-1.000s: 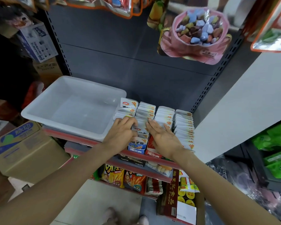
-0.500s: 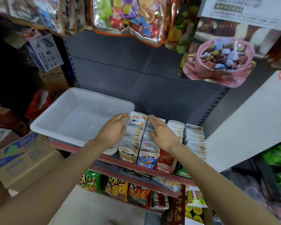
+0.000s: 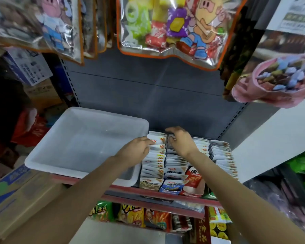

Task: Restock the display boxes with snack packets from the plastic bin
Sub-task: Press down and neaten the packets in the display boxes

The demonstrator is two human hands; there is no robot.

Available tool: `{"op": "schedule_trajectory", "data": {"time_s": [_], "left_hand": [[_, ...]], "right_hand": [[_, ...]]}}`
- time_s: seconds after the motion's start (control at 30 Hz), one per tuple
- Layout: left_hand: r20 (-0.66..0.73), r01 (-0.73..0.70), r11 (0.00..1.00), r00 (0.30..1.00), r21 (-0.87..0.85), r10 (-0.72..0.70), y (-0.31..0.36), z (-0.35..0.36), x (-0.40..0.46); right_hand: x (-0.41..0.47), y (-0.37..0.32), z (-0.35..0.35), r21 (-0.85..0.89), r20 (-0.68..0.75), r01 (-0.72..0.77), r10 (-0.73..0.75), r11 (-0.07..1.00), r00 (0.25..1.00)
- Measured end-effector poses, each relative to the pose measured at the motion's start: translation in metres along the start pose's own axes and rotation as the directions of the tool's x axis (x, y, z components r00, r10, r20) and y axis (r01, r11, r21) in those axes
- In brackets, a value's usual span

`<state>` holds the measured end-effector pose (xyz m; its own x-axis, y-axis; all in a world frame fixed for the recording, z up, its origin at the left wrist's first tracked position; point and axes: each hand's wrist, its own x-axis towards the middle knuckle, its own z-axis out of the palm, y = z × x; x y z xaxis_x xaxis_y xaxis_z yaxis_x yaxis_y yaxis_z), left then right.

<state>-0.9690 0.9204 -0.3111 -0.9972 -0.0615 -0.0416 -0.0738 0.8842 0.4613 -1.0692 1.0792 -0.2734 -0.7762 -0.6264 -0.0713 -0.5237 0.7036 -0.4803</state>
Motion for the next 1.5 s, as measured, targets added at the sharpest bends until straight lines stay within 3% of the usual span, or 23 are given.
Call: {"op": "schedule_trajectory", "data": {"time_s": [0.17,0.37,0.47,0.73,0.83,1.0,1.1,1.17,1.27,1.5], "left_hand": [[0.051,0.015,1.0,0.999,0.026,-0.016,0.002,-0.002,0.017],[-0.033,0.098,0.995,0.995,0.004,-0.098,0.001,-0.003,0.027],[-0.092,0.156,0.982,0.982,-0.102,-0.166,0.002,-0.004,0.028],[-0.207,0.08,0.982,0.971,-0.173,-0.116,0.003,0.002,0.005],[-0.281,0.023,0.993,0.958,-0.12,-0.056,0.0,0.006,0.0],[-0.125,0.046,0.995,0.99,-0.091,-0.057,0.0,0.003,0.008],[-0.213,0.074,0.991,0.972,-0.116,-0.097,0.005,0.004,0.006],[-0.236,0.135,0.974,0.956,-0.181,-0.176,0.005,0.006,0.002],[-0.137,0.26,0.901,0.936,-0.347,-0.323,-0.001,0.007,0.003],[-0.024,0.201,0.84,0.969,-0.505,-0.246,-0.003,0.007,-0.002]], "right_hand": [[0.021,-0.004,0.008,-0.165,0.203,-0.012,0.046,0.986,0.978],[0.031,-0.007,0.007,-0.215,0.187,0.009,0.032,0.977,0.982],[0.036,-0.009,0.007,-0.273,0.217,0.025,0.036,0.962,0.976],[0.032,-0.013,0.015,-0.325,0.166,0.132,-0.081,0.936,0.983],[0.022,-0.011,0.013,-0.297,0.232,0.181,-0.113,0.938,0.966],[0.025,-0.014,0.007,-0.286,0.343,0.198,-0.092,0.938,0.935],[0.027,-0.018,0.008,-0.343,0.346,0.213,-0.088,0.915,0.934],[0.029,-0.021,0.01,-0.36,0.327,0.204,-0.082,0.91,0.941],[0.032,-0.022,0.013,-0.34,0.313,0.184,-0.073,0.922,0.947],[0.014,-0.021,0.012,-0.33,0.326,0.26,-0.149,0.908,0.934]]}}
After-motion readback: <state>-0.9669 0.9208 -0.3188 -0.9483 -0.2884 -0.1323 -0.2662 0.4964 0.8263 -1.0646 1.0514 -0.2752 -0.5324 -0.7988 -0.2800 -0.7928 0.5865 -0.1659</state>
